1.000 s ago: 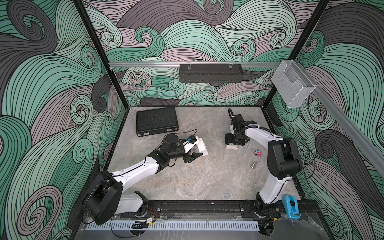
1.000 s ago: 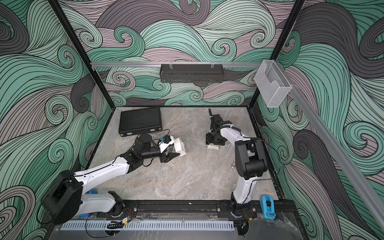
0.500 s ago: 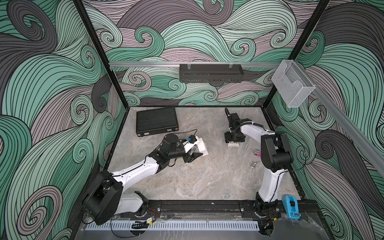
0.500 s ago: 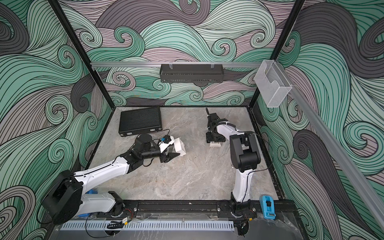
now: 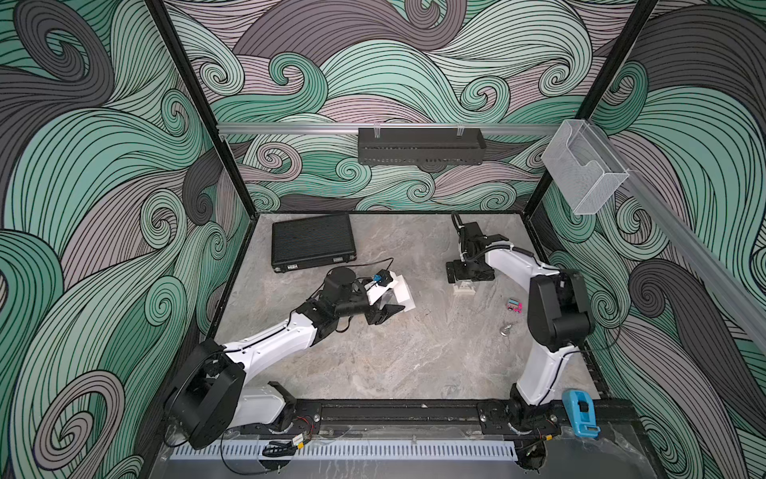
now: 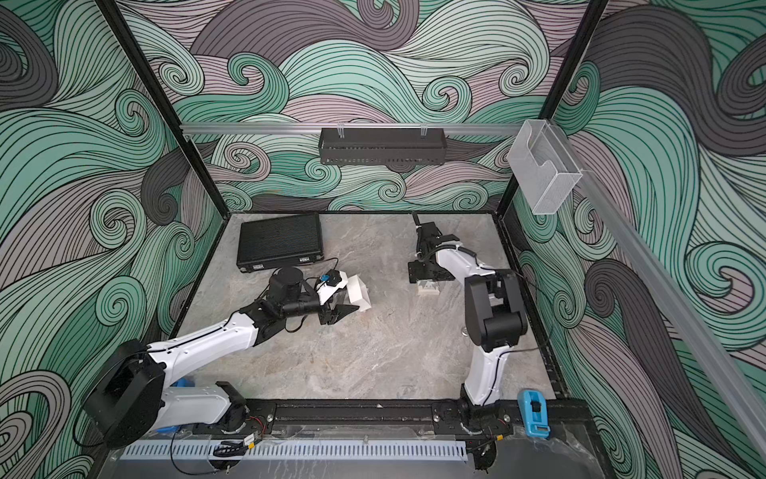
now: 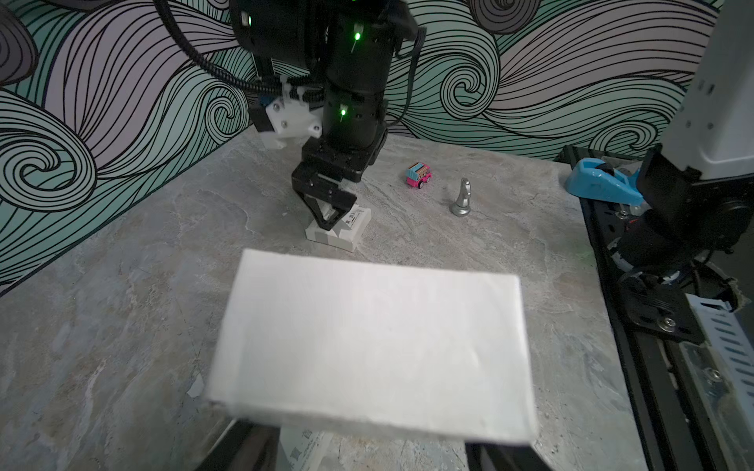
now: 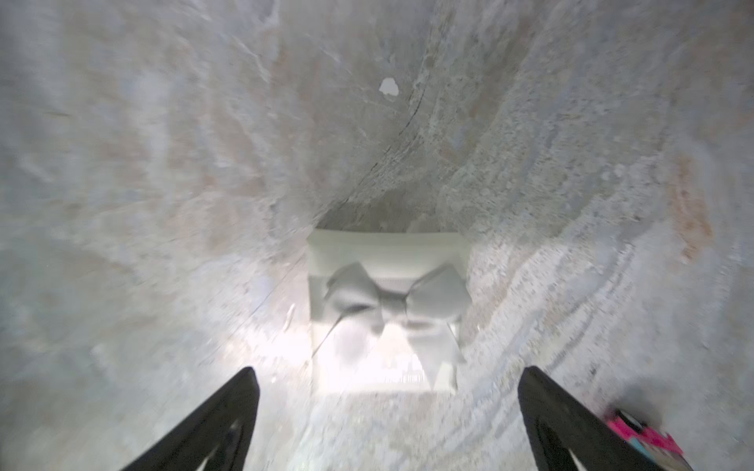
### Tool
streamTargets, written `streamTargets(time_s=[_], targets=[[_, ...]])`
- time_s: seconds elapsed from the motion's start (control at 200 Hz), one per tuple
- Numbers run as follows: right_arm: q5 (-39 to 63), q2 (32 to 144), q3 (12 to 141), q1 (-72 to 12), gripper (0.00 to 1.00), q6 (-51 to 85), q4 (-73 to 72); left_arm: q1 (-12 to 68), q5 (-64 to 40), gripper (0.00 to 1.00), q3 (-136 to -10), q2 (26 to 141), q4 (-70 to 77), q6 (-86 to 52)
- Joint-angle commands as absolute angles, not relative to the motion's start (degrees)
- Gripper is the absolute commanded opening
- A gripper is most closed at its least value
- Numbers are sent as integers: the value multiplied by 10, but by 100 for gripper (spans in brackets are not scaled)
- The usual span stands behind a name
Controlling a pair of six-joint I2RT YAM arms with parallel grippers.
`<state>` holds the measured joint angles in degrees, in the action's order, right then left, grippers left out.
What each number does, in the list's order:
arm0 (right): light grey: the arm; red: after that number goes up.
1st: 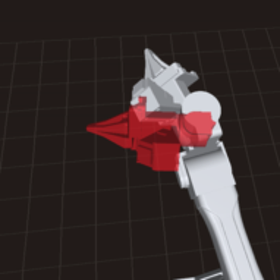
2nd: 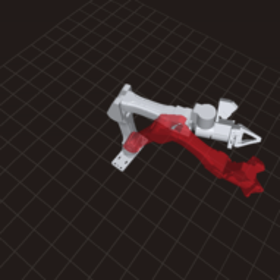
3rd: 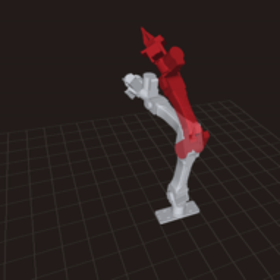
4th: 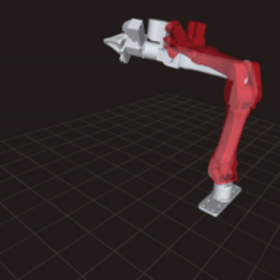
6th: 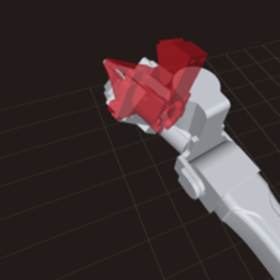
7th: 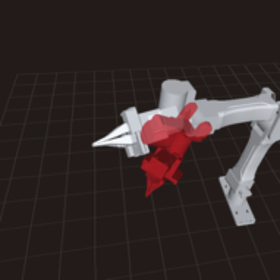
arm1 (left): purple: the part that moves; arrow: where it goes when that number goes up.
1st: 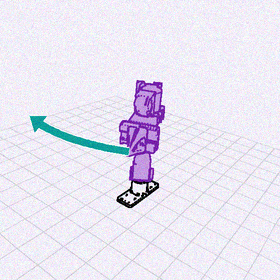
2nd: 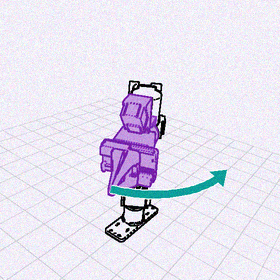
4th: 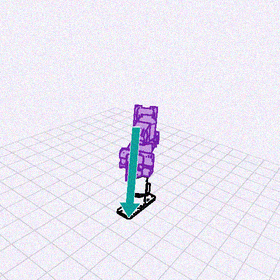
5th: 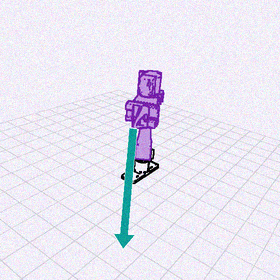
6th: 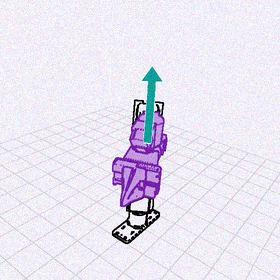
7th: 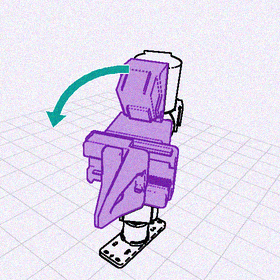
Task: Take the rings out of the lift-off lid box
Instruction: Place the lid at the center of the board, then place the jewelry box at the center of the board.
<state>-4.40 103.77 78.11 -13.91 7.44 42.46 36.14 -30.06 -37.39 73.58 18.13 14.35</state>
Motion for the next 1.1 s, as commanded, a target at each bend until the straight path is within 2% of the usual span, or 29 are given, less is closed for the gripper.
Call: streamTargets(time_s=[0.0,0.135,0.235,0.31,0.376,0.441,1.097], targets=[[72,937,764,-141,99,71,452,365,-305,56,-387,724,197,138],[278,835,722,-147,99,88,439,365,-307,56,-388,729,201,134],[395,769,686,-159,99,121,403,365,-309,56,-389,731,202,131],[449,745,675,-183,88,147,386,365,-312,56,-388,731,204,129],[452,739,678,-212,75,160,387,365,-313,56,-390,733,203,128],[451,745,682,-233,66,170,385,365,-314,56,-391,733,204,127],[502,813,681,-282,45,263,262,365,-316,56,-394,741,203,126]])
